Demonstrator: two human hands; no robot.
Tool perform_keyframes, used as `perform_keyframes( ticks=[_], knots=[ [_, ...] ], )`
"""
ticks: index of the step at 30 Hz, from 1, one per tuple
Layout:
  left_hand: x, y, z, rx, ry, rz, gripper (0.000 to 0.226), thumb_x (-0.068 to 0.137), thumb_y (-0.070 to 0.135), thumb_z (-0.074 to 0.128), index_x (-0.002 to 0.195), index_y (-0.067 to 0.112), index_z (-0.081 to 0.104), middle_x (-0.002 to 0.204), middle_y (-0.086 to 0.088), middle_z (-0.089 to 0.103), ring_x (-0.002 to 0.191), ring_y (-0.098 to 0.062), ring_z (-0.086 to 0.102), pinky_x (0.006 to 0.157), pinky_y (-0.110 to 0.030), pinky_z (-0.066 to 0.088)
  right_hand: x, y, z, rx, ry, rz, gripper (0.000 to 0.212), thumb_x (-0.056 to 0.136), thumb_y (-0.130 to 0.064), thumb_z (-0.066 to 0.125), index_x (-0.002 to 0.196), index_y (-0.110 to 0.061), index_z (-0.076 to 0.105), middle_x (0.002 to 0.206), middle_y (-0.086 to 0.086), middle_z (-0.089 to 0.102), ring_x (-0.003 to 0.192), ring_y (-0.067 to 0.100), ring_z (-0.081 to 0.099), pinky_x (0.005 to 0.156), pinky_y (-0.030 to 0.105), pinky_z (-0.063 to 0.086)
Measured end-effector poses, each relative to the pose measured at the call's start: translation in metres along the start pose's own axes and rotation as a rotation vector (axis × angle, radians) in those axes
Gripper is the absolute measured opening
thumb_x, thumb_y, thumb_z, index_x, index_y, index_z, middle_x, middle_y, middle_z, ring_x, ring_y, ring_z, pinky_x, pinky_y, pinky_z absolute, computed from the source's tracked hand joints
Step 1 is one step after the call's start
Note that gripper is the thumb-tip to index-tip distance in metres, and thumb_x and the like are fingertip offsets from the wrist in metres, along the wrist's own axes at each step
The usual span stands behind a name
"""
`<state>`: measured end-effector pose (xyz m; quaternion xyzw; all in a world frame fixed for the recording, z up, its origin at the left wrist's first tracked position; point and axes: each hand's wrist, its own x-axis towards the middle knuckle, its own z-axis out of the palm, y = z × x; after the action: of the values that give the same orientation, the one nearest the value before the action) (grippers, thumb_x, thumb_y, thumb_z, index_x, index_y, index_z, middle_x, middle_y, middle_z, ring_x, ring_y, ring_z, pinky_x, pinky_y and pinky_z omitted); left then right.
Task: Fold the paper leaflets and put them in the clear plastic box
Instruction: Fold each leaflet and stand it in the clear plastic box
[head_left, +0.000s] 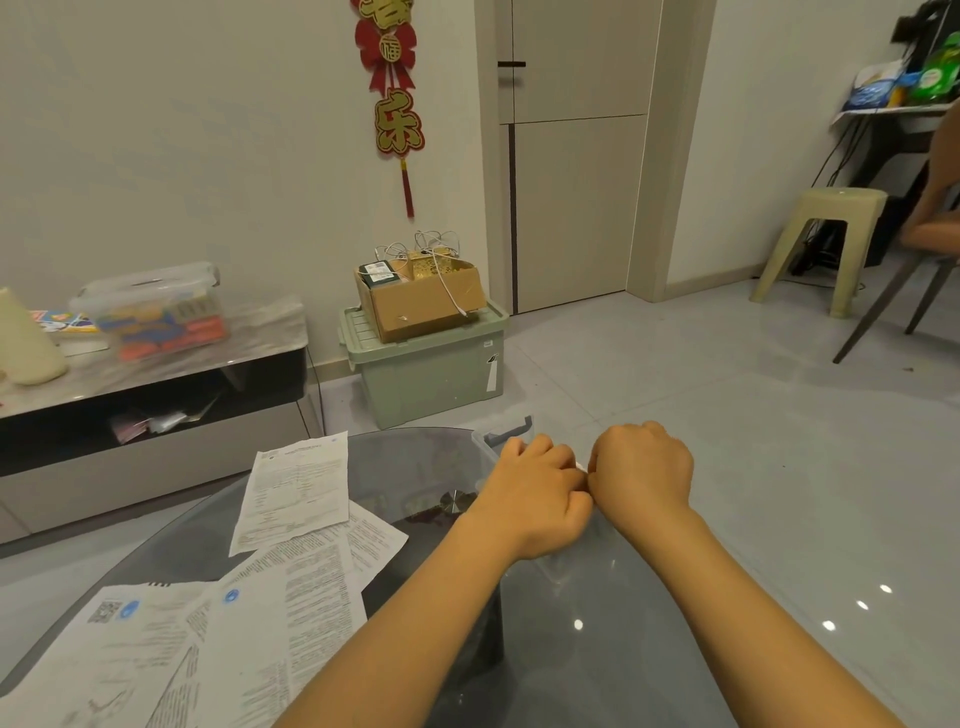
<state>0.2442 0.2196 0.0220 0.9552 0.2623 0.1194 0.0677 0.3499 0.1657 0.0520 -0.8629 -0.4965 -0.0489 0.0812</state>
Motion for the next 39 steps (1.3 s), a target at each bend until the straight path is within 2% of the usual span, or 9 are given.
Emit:
perform_keyframes(
  ticks=[5,9,11,14,17,21,25,31,39],
  knots=[
    [0.001,-0.003,0.006,-0.067,0.051,-0.028,0.075,0.071,0.044,0.005,0.118,0.015,0.056,0.119,0.001,0.054,0.105,-0.015,0.043,0.096,-0.034,0.03,0.004,0.004,-0.001,-0.005,-0.044,0.009,0.013,0.09,-0.025,0.053,0.097,-0.016,0.061,0.105,0.002,0.056,0.103,0.021,0.053,0.07,0.026,0.037],
    [0.006,-0.001,0.0,-0.024,-0.081,-0.025,0.074,0.073,0.042,0.006,0.119,0.017,0.058,0.124,0.002,0.056,0.114,-0.014,0.043,0.102,-0.037,0.025,0.006,0.013,0.003,0.181,-0.116,0.009,0.013,0.085,-0.019,0.057,0.085,-0.01,0.067,0.089,0.005,0.06,0.076,0.022,0.053,0.053,0.021,0.034],
    [0.006,-0.001,-0.003,-0.026,-0.106,-0.034,0.066,0.078,0.036,0.013,0.123,0.018,0.058,0.129,0.002,0.055,0.12,-0.013,0.041,0.104,-0.037,0.022,0.004,0.02,0.002,0.324,-0.13,0.012,0.016,0.085,-0.019,0.058,0.088,-0.012,0.071,0.084,0.003,0.065,0.073,0.021,0.055,0.056,0.022,0.039],
    [0.0,-0.003,-0.006,-0.044,-0.071,-0.069,0.065,0.08,0.034,0.016,0.135,0.019,0.048,0.142,0.003,0.044,0.131,-0.011,0.031,0.108,-0.034,0.014,-0.004,0.028,0.002,0.495,-0.051,0.0,0.016,0.089,-0.018,0.056,0.093,-0.017,0.071,0.073,-0.007,0.059,0.074,0.018,0.057,0.064,0.025,0.044],
    [-0.013,0.002,-0.015,-0.073,0.013,-0.117,0.066,0.081,0.034,0.017,0.139,0.021,0.043,0.148,0.004,0.036,0.136,-0.009,0.025,0.111,-0.03,0.006,-0.014,0.032,0.001,0.591,0.049,-0.053,0.018,0.09,-0.017,0.055,0.098,-0.018,0.071,0.086,-0.003,0.065,0.074,0.015,0.058,0.065,0.024,0.044],
    [-0.042,0.01,-0.029,-0.116,0.106,-0.195,0.064,0.081,0.034,0.017,0.141,0.025,0.04,0.15,0.007,0.031,0.137,-0.007,0.021,0.113,-0.029,0.003,-0.026,0.025,-0.006,0.665,0.122,-0.156,0.018,0.09,-0.017,0.056,0.1,-0.022,0.07,0.094,-0.005,0.057,0.075,0.009,0.054,0.069,0.021,0.043],
    [-0.083,0.017,-0.038,-0.165,0.133,-0.302,0.065,0.08,0.033,0.017,0.141,0.028,0.04,0.15,0.007,0.031,0.138,-0.009,0.021,0.115,-0.032,0.007,-0.042,0.009,-0.009,0.643,0.088,-0.285,0.018,0.091,-0.02,0.055,0.102,-0.025,0.068,0.095,-0.007,0.056,0.078,0.006,0.052,0.071,0.019,0.043],
    [-0.162,0.032,-0.053,-0.165,0.145,-0.451,0.049,0.094,0.024,0.026,0.141,0.027,0.037,0.15,0.008,0.028,0.137,-0.009,0.02,0.114,-0.03,0.005,-0.085,-0.022,-0.013,0.613,-0.004,-0.434,0.02,0.091,-0.022,0.053,0.104,-0.026,0.068,0.103,-0.005,0.059,0.084,0.01,0.056,0.081,0.032,0.051],
    [-0.247,0.022,-0.038,-0.09,0.039,-0.707,0.049,0.1,0.039,0.027,0.146,0.022,0.027,0.152,0.005,0.025,0.139,-0.013,0.019,0.114,-0.03,0.01,-0.124,-0.055,0.006,0.477,-0.178,-0.669,0.022,0.092,-0.024,0.052,0.109,-0.027,0.065,0.096,-0.009,0.053,0.083,0.006,0.051,0.077,0.023,0.046]
  ],
)
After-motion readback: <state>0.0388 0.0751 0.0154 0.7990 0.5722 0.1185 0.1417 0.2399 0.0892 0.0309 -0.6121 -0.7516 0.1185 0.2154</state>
